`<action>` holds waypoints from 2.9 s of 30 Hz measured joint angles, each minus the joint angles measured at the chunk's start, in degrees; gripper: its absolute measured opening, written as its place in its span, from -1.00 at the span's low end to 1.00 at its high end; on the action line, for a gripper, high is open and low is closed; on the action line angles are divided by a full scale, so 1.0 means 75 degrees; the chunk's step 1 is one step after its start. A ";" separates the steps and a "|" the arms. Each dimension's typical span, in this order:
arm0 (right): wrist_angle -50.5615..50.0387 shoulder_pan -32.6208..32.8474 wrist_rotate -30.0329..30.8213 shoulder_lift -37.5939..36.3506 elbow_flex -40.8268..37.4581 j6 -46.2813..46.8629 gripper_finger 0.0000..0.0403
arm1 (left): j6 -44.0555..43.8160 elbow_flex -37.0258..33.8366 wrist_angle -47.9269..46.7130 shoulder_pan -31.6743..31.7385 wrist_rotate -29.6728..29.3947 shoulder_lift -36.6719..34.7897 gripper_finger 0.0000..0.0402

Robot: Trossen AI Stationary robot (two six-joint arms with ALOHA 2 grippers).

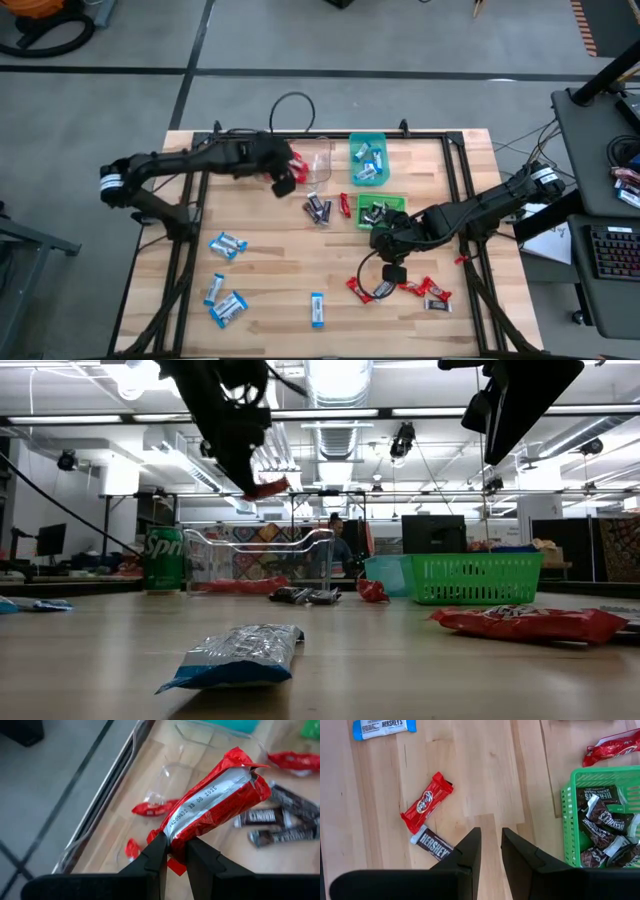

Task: Sort candy
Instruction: Put the red chocolate bar into the transparent bin, then put the brown chocolate bar into the green bin

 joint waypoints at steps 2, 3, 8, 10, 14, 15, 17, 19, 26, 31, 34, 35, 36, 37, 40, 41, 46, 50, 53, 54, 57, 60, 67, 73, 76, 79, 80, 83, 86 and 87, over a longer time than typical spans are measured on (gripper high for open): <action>0.0000 0.0000 0.0003 0.0000 0.0000 0.0001 -0.69 | 0.0177 0.0000 0.0313 0.0299 0.0392 0.0158 -0.80; 0.0000 0.0000 0.0002 0.0000 0.0000 -0.0001 -0.69 | 0.0264 0.0000 0.0470 0.0399 0.0553 0.0239 -0.80; 0.0000 0.0000 0.0006 0.0000 0.0000 -0.0001 -0.69 | 0.0545 0.0000 0.1106 0.0640 0.0824 0.0618 -0.80; 0.0000 0.0000 0.0006 0.0000 0.0000 -0.0001 -0.69 | 0.0624 0.0032 0.1224 0.0672 0.0873 0.0750 -0.80; 0.0001 -0.0006 0.0009 0.0000 0.0000 -0.0001 -0.69 | 0.0758 0.0392 0.1251 0.0701 0.0874 0.1139 -0.80; 0.0002 -0.0005 0.0012 0.0000 0.0000 -0.0001 -0.69 | 0.0787 0.0518 0.1247 0.0710 0.0874 0.1249 -0.80; 0.0000 -0.0003 0.0012 0.0000 0.0000 -0.0001 -0.69 | 0.0896 0.0796 0.1271 0.0751 0.0871 0.1507 -0.80; 0.0003 -0.0003 0.0012 0.0000 0.0000 0.0001 -0.69 | 0.0993 0.1091 0.1185 0.0804 0.0866 0.1804 -0.80; 0.0003 -0.0005 0.0012 0.0000 0.0000 0.0109 -0.69 | 0.1100 0.1783 0.0951 0.1099 0.0860 0.2633 -0.80; 0.0009 -0.0003 0.0015 0.0000 0.0000 0.0109 -0.69 | 0.0999 0.1913 0.0850 0.1256 0.0854 0.3015 -0.80; 0.0020 -0.0003 0.0017 0.0000 0.0000 0.0109 -0.69 | 0.0879 0.1896 0.0803 0.1293 0.0854 0.3149 -0.80; 0.0024 -0.0003 0.0017 0.0000 0.0000 0.0109 -0.69 | 0.0825 0.1887 0.0743 0.1302 0.0853 0.3182 -0.80; 0.0031 -0.0003 0.0017 0.0000 0.0000 0.0109 -0.69 | 0.0780 0.1886 0.0698 0.1303 0.0847 0.3220 -0.80; 0.0035 -0.0003 0.0017 0.0000 0.0000 0.0106 -0.69 | 0.0729 0.1886 0.0699 0.1315 0.0842 0.3244 -0.80; 0.0048 -0.0003 0.0023 0.0000 0.0000 0.0101 -0.69 | 0.0593 0.1883 0.0689 0.1338 0.0688 0.3293 -0.80; 0.0060 -0.0003 0.0026 0.0000 0.0000 0.0101 -0.69 | 0.0557 0.1883 0.0687 0.1338 0.0591 0.3311 -0.80; 0.0061 -0.0003 0.0031 0.0000 0.0000 0.0106 -0.69 | 0.0553 0.1883 0.0689 0.1346 0.0454 0.3380 -0.80; 0.0061 -0.0003 0.0035 0.0000 0.0000 0.0106 -0.69 | 0.0527 0.1878 0.0681 0.1343 0.0454 0.3504 -0.80; 0.0061 -0.0003 0.0041 0.0000 0.0000 0.0106 -0.69 | 0.0493 0.1877 0.0694 0.1343 0.0452 0.3603 -0.77; 0.0061 -0.0003 0.0044 0.0000 0.0000 0.0106 -0.69 | 0.0490 0.1877 0.0689 0.1343 0.0452 0.3643 -0.76; 0.0059 -0.0003 0.0044 0.0000 0.0000 0.0109 -0.69 | 0.0485 0.1874 0.0683 0.1343 0.0454 0.3754 -0.72; 0.0058 -0.0003 0.0044 0.0000 0.0000 0.0109 -0.69 | 0.0490 0.1871 0.0684 0.1343 0.0454 0.3806 -0.68; 0.0058 -0.0003 0.0041 0.0000 0.0000 0.0109 -0.69 | 0.0552 0.1871 0.0638 0.1343 0.0454 0.3809 -0.59; 0.0058 -0.0003 0.0032 0.0000 0.0000 0.0112 -0.69 | 0.0611 0.1871 0.0341 0.1299 0.0454 0.3787 -0.50; 0.0049 -0.0003 0.0004 0.0000 0.0000 0.0158 -0.69 | 0.0679 0.1871 0.0011 0.1211 0.0457 0.3663 -0.49; -0.0014 -0.0003 -0.0004 0.0000 0.0000 0.0470 -0.69 | 0.0678 0.1871 -0.0247 0.1087 0.0456 0.3414 -0.49; -0.0027 -0.0003 -0.0006 0.0000 0.0000 0.0571 -0.69 | 0.0675 0.1871 -0.0321 0.1033 0.0463 0.3322 -0.49; -0.0115 -0.0003 -0.0039 0.0000 0.0000 0.1129 -0.69 | 0.0625 0.1871 -0.0441 0.0803 0.0514 0.2994 -0.49; -0.0285 -0.0003 -0.0122 0.0000 0.0000 0.1783 -0.69 | 0.0556 0.1871 -0.0423 0.0463 0.0515 0.2610 -0.49; -0.0356 -0.0003 -0.0187 0.0000 0.0000 0.1990 -0.69 | 0.0555 0.1871 -0.0398 0.0321 0.0512 0.2486 -0.49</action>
